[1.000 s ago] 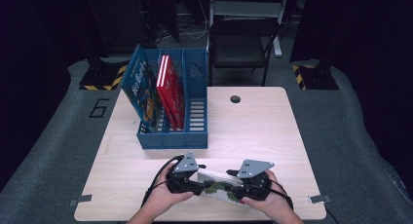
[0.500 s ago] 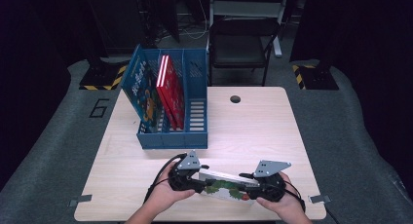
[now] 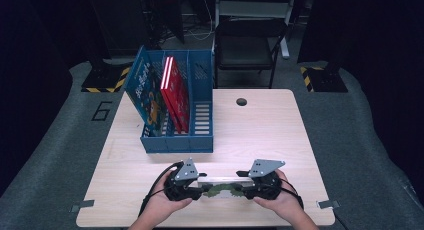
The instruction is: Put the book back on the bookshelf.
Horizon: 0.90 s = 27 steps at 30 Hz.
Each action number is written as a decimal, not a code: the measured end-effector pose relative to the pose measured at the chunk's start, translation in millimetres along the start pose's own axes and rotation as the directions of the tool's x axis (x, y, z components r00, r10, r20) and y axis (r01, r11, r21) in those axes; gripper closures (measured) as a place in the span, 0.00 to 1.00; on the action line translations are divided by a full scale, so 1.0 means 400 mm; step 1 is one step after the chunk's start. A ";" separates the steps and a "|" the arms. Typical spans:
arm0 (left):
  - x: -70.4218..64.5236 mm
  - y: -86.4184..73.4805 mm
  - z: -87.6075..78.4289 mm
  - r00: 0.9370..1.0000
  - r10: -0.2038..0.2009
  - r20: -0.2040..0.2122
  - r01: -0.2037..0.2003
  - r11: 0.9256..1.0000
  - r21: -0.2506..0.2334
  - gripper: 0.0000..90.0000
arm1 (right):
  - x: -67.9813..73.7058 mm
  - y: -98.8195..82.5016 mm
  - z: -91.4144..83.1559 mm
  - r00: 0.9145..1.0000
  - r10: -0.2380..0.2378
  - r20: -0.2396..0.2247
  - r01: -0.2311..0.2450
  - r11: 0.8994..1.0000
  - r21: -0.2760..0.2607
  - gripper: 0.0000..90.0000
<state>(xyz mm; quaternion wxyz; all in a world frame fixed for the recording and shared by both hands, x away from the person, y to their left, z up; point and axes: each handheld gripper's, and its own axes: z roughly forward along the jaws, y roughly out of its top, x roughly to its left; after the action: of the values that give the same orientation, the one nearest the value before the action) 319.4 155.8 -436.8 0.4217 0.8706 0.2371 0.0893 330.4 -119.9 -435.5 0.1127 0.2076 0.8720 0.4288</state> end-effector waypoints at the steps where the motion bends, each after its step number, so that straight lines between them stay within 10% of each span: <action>1: -0.001 -0.005 -0.005 1.000 -0.006 -0.002 0.006 1.000 -0.004 0.68 | -0.001 0.006 0.008 1.000 -0.005 0.004 0.005 1.000 -0.002 0.52; 13: -0.008 -0.037 -0.052 0.997 -0.031 -0.073 0.032 0.999 0.014 0.74 | 0.003 0.051 0.072 0.998 -0.070 0.006 0.070 0.997 -0.016 0.37; 20: 0.002 -0.045 -0.066 0.995 -0.054 -0.089 0.056 0.998 0.012 0.78 | -0.035 0.047 0.043 0.997 0.013 0.080 -0.002 0.992 -0.126 0.27; 27: 0.011 -0.042 -0.071 0.989 -0.081 -0.121 0.086 0.996 0.033 0.83 | -0.047 0.028 0.037 0.986 0.080 0.146 -0.064 0.991 -0.115 0.31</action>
<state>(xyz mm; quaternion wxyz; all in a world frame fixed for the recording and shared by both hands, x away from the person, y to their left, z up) 307.6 186.4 -432.2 0.3937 0.8608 0.2998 0.1189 355.7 -112.0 -435.3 0.1736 0.2642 0.8280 0.4632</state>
